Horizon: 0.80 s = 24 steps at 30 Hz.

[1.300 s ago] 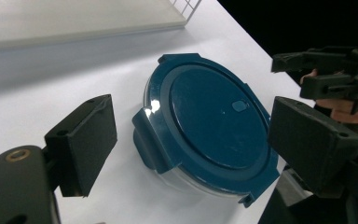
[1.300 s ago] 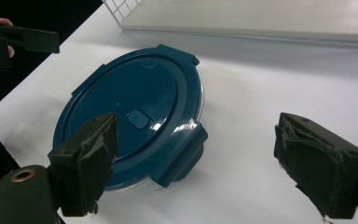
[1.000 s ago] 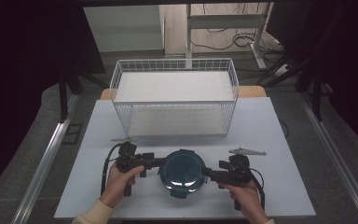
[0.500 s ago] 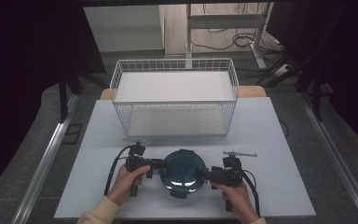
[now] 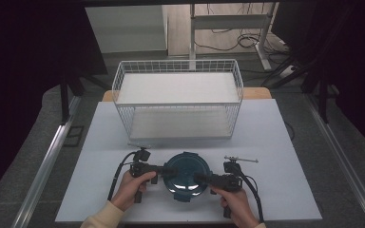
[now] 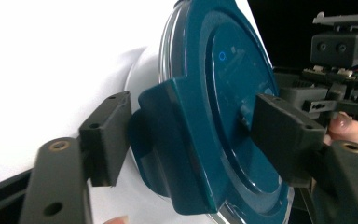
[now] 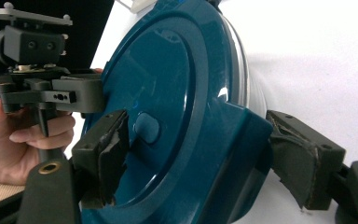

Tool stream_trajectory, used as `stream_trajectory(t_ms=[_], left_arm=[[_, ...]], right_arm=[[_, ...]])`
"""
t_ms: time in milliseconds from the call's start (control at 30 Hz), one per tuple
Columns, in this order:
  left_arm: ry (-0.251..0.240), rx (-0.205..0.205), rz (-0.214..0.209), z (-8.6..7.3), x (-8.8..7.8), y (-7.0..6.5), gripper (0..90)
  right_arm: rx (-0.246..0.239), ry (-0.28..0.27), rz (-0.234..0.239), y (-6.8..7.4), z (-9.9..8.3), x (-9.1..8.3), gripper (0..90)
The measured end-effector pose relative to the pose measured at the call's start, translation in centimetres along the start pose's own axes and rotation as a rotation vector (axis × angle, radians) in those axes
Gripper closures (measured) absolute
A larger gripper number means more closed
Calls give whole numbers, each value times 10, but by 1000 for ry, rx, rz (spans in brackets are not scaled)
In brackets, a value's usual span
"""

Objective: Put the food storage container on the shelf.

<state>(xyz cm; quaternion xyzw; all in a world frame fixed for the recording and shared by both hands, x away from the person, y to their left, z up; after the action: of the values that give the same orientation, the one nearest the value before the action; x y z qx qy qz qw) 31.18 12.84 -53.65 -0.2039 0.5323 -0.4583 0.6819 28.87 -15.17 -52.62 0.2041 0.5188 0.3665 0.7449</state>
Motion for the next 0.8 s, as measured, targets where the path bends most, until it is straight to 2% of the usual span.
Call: stream_trajectory(t_ms=[100, 267, 367, 433, 500, 567, 633, 700, 800], left_arm=[[-10, 1, 3, 0, 0, 0, 332], [-23, -15, 3, -1, -1, 0, 350], [-23, -18, -4, -1, -1, 0, 356], [-16, -11, -9, -1, -2, 1, 356], [3, -9, -15, -2, -2, 1, 344], [17, -5, -2, -4, -2, 0, 300], [21, -2, -7, -7, -2, -2, 299], [17, -8, -15, -11, -3, -1, 311], [9, -60, -46, -12, -5, 2, 348]], right_arm=[[7, -34, -4, -1, 1, -2, 292], [8, -49, -17, 1, 1, -6, 345], [4, -57, -22, 1, 0, -6, 346], [21, -53, -5, -1, -1, -6, 335], [59, -43, 28, -4, -2, -6, 311], [71, -24, 56, -7, -5, -5, 299], [79, -20, 64, -7, -7, -6, 303], [79, -22, 65, -6, -10, -7, 319], [80, -32, 59, -5, -10, -9, 358]])
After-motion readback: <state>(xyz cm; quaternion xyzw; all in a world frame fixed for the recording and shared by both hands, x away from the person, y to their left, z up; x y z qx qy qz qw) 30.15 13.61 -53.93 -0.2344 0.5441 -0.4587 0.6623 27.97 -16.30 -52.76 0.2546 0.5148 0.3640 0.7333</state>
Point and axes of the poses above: each handheld gripper's, and its own axes: x roughly forward along the jaws, z roughly out of its top, y roughly to its left, the point moved 2 cm from there along x, roughly forward along the jaws, and after that the axes turned 10 degrees about y, right-handed, at the moved point
